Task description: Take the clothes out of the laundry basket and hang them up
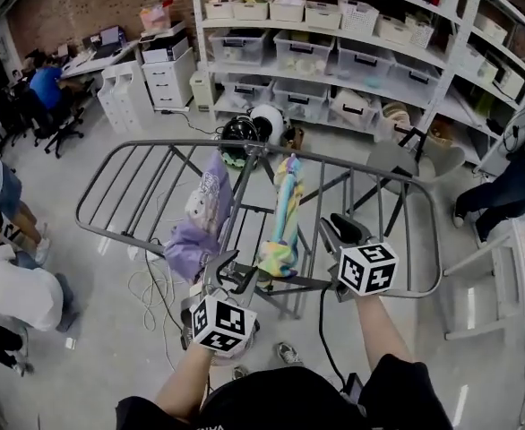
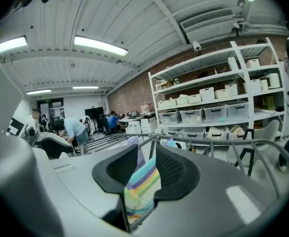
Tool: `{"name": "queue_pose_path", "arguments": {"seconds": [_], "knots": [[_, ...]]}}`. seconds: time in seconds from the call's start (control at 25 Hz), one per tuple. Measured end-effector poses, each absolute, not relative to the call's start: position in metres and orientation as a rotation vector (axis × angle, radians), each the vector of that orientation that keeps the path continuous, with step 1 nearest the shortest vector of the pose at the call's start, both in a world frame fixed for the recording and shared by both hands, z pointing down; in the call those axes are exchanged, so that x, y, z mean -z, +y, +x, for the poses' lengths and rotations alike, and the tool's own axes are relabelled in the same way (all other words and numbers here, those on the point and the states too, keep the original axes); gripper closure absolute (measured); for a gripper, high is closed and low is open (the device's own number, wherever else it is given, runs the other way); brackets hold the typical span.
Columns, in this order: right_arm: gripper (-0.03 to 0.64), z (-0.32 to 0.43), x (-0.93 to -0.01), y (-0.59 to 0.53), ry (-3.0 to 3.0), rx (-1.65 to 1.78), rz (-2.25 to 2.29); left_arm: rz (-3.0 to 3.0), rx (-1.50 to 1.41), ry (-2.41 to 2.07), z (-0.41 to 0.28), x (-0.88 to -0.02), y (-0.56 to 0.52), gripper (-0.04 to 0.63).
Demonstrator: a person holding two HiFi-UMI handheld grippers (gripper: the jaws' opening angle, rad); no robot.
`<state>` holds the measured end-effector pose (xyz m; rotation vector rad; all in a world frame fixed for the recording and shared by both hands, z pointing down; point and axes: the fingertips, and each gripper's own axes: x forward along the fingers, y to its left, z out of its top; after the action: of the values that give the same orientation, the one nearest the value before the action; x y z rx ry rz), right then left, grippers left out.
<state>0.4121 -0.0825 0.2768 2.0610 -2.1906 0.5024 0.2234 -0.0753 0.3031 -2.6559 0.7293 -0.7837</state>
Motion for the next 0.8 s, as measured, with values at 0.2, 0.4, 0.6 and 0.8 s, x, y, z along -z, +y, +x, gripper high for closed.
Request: {"name": "queue_pose_path", "arguments": {"seconds": [0.2, 0.4, 0.6, 0.8], "knots": [[0.509, 0.372, -0.258, -0.038, -2.18, -0.465, 2.227, -2.681, 0.65, 0.71, 0.188, -0.281, -0.074, 0.42], [0.512, 0.321, -0.245, -0.003, -2.161, -0.392, 2.309, -2.719, 0.561, 0.692, 0.147, -0.275, -0.067, 0.42], [0.514, 0.275, -0.25, 0.028, -2.138, -0.375, 2.345, -2.768, 0.478, 0.667, 0.112, -0.278, -0.05, 0.42], [0.518, 0.248, -0.25, 0.057, -2.111, -0.379, 2.362, -2.829, 0.409, 0.655, 0.092, -0.27, -0.034, 0.42]]}}
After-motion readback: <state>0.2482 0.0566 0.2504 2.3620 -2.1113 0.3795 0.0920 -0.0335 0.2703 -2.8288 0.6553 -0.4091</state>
